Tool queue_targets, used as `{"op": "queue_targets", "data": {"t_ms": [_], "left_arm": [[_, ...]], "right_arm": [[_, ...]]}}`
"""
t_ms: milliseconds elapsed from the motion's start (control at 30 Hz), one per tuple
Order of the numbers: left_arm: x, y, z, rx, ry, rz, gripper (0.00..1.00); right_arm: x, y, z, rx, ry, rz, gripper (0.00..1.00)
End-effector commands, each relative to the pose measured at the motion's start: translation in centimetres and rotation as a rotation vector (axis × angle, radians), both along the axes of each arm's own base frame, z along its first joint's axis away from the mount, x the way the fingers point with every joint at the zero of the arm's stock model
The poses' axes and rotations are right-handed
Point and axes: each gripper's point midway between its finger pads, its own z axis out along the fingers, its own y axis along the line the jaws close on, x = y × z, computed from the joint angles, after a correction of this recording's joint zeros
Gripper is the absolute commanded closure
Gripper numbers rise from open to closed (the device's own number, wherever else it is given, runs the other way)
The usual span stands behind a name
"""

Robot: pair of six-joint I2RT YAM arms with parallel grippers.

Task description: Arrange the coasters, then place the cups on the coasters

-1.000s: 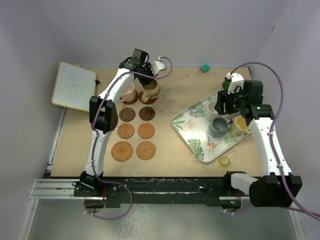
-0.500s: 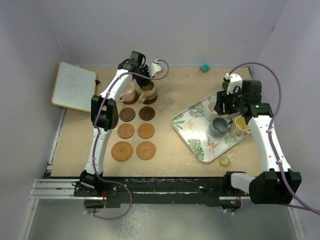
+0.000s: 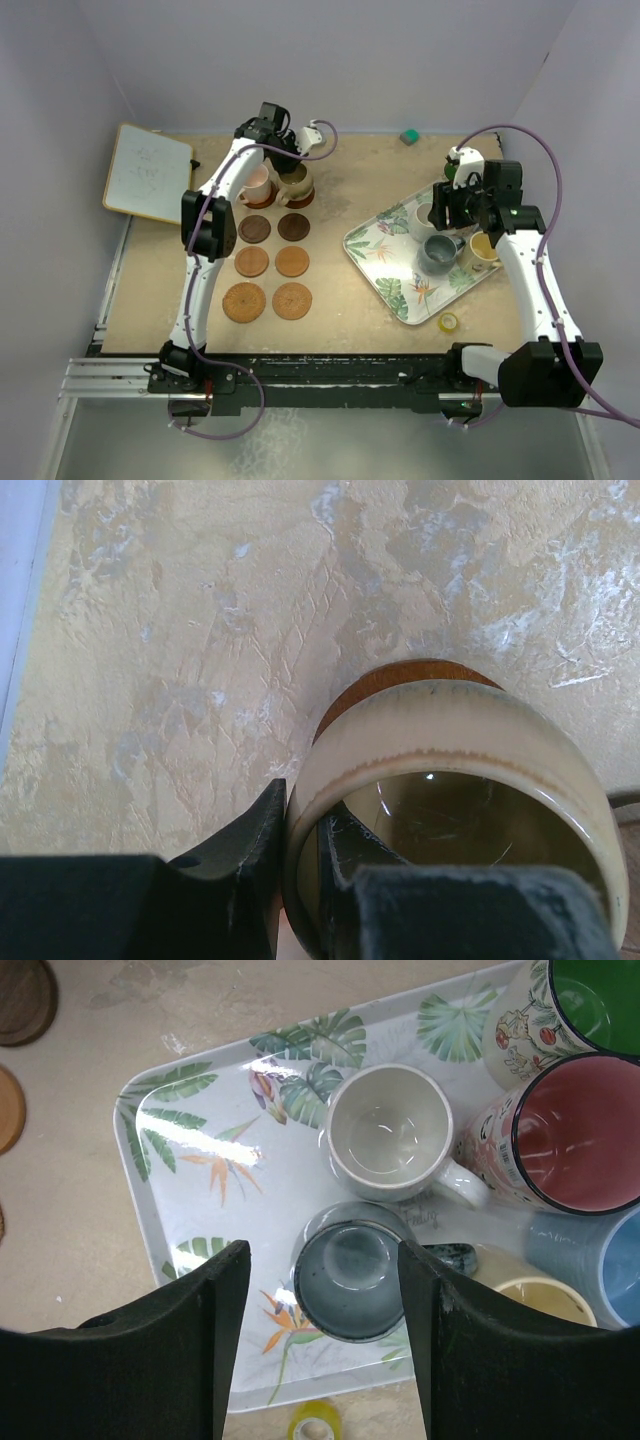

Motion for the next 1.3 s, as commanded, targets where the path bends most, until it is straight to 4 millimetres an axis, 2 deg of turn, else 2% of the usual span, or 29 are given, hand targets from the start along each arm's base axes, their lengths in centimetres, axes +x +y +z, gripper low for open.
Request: {"op": "queue_targets", "data": {"t_ms": [0, 500, 867, 1267], "left_arm": [[1.8, -0.6, 4.4, -0.061, -0.120, -0.037, 0.97], [1.5, -0.4, 2.8, -0.041, -0.090, -0.043, 0.97], [1.3, -0.4, 3.0, -0.041, -0.090, -0.045, 0.81], [0.8, -0.4, 4.3, -0.047, -0.097, -0.050, 0.71]], "right_arm": [[0.2, 0.2, 0.5, 0.002, -0.026, 0.027, 0.36], [0.3, 0.1, 0.5, -0.005, -0.029, 0.030, 0.36], [0.4, 0.1, 0.4, -0.005, -0.027, 0.028, 0.35], [0.4, 0.1, 0.4, -0.005, -0.028, 0.031, 0.35]]}}
